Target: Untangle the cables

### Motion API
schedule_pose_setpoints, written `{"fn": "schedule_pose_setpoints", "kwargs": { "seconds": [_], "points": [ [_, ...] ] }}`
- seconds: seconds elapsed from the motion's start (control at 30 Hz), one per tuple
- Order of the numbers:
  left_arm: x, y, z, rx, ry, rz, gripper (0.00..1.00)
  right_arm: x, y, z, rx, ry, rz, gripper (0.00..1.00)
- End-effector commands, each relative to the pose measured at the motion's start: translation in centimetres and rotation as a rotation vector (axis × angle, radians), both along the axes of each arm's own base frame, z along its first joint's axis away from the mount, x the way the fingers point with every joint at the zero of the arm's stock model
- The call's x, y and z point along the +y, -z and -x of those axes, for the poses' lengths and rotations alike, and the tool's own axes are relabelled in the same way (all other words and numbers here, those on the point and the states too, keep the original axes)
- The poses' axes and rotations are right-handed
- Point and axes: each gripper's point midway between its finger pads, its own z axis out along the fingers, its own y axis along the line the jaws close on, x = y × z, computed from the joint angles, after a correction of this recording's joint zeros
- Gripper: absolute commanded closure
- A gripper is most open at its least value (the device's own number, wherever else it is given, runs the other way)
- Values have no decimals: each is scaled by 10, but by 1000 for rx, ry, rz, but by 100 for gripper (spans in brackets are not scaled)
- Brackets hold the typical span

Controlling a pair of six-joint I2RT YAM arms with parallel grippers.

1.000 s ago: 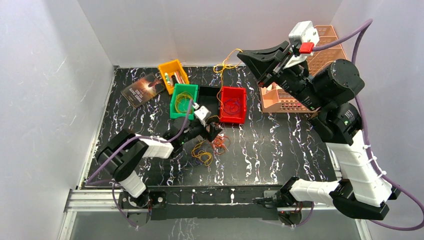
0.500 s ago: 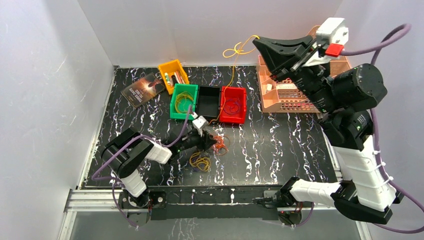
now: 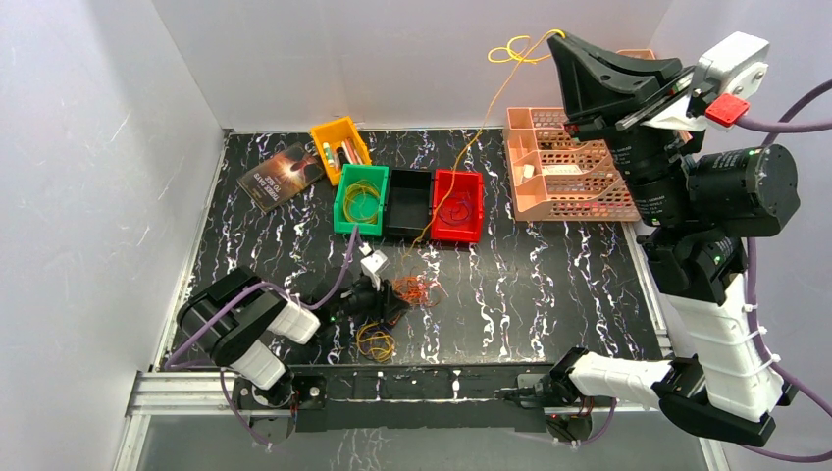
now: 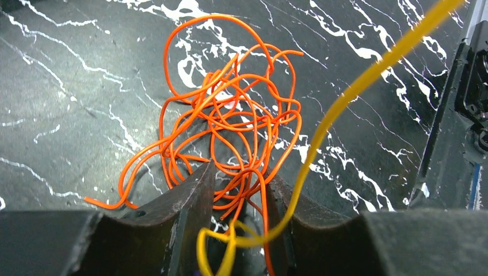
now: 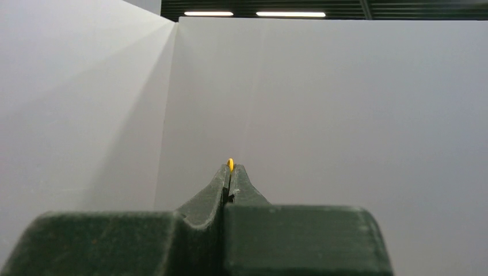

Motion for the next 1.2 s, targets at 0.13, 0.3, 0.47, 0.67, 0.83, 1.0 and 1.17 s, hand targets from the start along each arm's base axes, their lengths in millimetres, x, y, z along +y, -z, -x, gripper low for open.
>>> {"fn": "schedule_pose_setpoints", "kwargs": {
  "seconds": [0.13,0.3,0.47,0.67,0.83,1.0,1.17],
  "points": [
    [10,-2,9,4,-17,6,65,-55,-53,19,-146,159,-164,100],
    [15,3,12,31,-29,-11,60,-74,-68,20,-187,259,-199,100],
    [18,6,12,36,-40,-26,56,-93,-83,22,-233,357,-236,100],
    [21,11,14,53,-46,-47,59,-110,-96,32,-288,414,-279,100],
    [23,19,16,72,-49,-66,69,-124,-103,43,-323,447,-309,100],
    [22,22,15,91,-50,-77,80,-139,-110,53,-370,496,-342,100],
    [23,29,17,113,-50,-95,100,-141,-113,51,-393,549,-337,100]
  ]
}}
